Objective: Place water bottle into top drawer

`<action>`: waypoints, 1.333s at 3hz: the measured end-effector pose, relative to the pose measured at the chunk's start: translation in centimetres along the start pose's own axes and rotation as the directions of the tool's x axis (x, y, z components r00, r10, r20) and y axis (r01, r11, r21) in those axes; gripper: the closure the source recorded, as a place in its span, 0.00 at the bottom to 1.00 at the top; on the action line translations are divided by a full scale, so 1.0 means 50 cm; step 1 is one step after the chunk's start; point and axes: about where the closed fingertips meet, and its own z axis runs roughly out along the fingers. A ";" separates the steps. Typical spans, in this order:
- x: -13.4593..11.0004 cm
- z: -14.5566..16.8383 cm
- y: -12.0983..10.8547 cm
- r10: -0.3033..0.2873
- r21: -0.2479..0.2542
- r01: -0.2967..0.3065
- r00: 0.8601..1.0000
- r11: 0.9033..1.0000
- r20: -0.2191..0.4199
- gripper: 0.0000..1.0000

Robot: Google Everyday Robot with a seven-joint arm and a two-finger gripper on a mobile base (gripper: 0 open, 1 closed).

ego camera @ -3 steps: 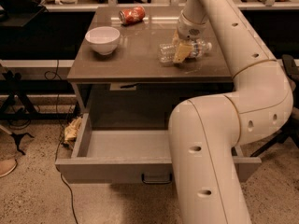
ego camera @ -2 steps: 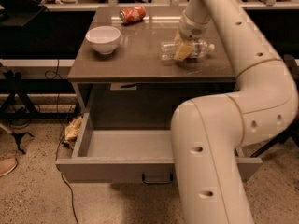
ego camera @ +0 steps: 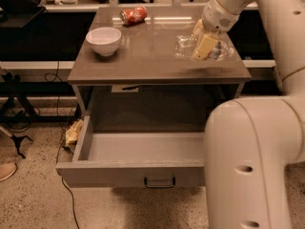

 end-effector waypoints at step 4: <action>-0.010 -0.020 0.188 -0.041 -0.041 0.046 0.991 0.998 0.128 1.00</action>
Offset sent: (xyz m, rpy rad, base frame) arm -0.1771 -0.0005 -0.0523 0.1411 0.1057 0.1530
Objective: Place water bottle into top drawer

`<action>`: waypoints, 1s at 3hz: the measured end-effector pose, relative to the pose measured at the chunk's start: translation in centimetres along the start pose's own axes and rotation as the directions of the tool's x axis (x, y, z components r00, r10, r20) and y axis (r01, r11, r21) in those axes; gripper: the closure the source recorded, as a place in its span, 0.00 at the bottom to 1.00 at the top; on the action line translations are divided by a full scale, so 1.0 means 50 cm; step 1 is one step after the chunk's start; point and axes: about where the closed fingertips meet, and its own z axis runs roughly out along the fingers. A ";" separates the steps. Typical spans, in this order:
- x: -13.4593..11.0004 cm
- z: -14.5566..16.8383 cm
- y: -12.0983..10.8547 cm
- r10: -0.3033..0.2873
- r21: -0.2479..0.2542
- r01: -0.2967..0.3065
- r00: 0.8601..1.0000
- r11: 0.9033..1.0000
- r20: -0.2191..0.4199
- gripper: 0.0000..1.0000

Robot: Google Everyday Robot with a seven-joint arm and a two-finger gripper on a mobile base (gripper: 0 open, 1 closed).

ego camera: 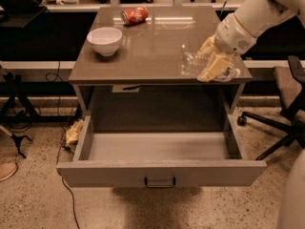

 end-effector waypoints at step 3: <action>0.047 0.200 0.208 0.180 -0.087 -0.178 0.983 0.980 0.021 1.00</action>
Offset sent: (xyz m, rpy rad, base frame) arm -0.1340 0.0210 -0.1367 0.0577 0.2594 -0.0968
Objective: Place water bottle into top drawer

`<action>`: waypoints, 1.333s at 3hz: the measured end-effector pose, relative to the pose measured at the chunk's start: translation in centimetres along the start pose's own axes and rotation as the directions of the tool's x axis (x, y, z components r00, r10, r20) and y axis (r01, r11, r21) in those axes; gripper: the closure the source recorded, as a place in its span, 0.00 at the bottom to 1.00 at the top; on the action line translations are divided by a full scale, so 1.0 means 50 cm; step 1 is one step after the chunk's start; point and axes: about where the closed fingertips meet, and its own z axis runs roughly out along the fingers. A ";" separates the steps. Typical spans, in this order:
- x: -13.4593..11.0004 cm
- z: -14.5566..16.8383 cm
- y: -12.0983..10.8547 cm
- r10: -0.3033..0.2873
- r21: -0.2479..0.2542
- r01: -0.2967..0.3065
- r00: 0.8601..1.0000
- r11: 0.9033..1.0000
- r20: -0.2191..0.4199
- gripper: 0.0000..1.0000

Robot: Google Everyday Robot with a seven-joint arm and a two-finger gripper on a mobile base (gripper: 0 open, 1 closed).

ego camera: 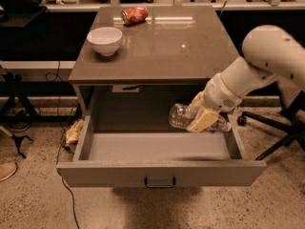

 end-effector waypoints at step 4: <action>0.047 0.204 -0.098 0.060 0.085 -0.069 0.993 0.994 0.097 0.60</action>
Offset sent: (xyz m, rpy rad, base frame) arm 0.0721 0.0168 -0.0776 0.0472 -0.1422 -0.1189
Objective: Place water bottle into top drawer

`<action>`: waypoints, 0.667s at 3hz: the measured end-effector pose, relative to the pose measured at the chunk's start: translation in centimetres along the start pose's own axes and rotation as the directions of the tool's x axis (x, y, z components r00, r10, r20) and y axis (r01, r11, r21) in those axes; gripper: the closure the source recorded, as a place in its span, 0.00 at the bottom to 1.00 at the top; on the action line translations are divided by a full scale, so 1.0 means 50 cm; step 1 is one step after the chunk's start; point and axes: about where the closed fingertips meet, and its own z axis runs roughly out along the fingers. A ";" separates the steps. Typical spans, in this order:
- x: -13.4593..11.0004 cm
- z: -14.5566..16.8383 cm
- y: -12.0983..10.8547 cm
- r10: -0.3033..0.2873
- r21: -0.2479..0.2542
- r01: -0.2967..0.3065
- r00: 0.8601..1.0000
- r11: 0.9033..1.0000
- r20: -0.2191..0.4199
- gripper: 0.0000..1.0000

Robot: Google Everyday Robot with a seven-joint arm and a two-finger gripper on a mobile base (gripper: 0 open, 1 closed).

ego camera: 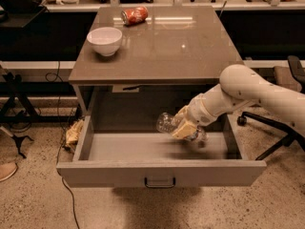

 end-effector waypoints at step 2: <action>-0.005 0.023 -0.003 0.004 -0.005 -0.004 0.999 1.000 0.040 0.06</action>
Offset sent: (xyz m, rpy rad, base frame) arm 0.0058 0.0106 -0.0125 0.0492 0.0046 -0.0026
